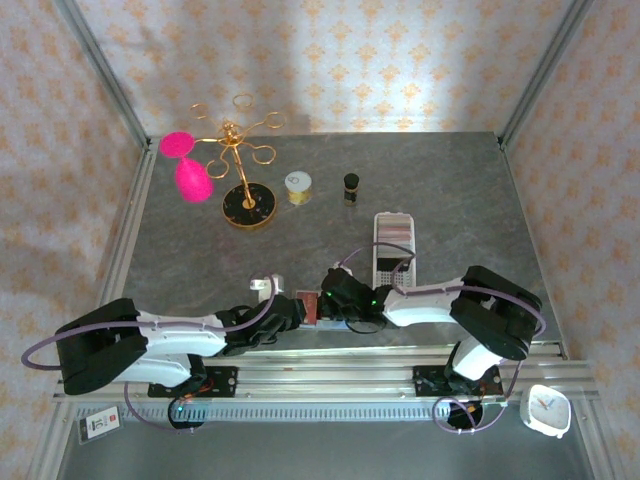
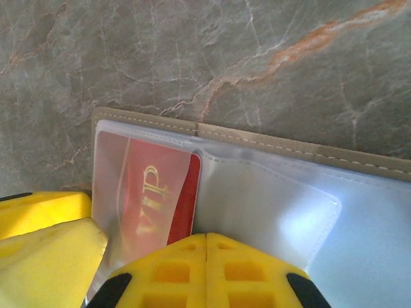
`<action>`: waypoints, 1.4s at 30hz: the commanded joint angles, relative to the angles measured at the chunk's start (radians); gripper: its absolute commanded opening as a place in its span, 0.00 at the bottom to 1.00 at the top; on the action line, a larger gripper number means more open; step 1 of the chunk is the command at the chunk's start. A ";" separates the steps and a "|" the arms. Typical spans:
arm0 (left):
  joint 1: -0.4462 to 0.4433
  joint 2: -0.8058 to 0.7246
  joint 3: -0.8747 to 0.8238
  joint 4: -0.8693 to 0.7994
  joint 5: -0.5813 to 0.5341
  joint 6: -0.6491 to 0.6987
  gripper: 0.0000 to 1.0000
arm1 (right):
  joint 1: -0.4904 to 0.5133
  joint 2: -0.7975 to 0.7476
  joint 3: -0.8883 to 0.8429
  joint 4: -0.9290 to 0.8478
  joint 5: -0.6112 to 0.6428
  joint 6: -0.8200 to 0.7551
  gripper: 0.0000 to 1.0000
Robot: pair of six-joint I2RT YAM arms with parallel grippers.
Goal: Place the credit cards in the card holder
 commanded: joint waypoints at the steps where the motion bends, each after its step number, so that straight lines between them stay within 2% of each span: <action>1: 0.001 0.057 -0.036 -0.072 0.098 -0.009 0.38 | 0.017 -0.015 0.023 -0.008 0.035 -0.009 0.11; 8: 0.001 0.127 -0.010 -0.117 0.071 -0.009 0.33 | 0.017 -0.136 -0.016 -0.078 0.101 0.013 0.21; 17: -0.001 0.145 -0.002 -0.142 0.064 -0.006 0.32 | 0.016 -0.251 -0.101 -0.141 0.183 0.067 0.27; 21: -0.002 0.135 -0.001 -0.152 0.062 -0.006 0.32 | 0.017 -0.247 -0.122 -0.126 0.170 0.089 0.31; 28: -0.005 0.140 -0.003 -0.153 0.059 -0.011 0.31 | 0.017 -0.204 -0.165 0.014 0.071 0.128 0.32; 42: -0.009 0.143 0.002 -0.142 0.068 -0.014 0.31 | 0.016 -0.205 -0.150 0.029 0.065 0.125 0.32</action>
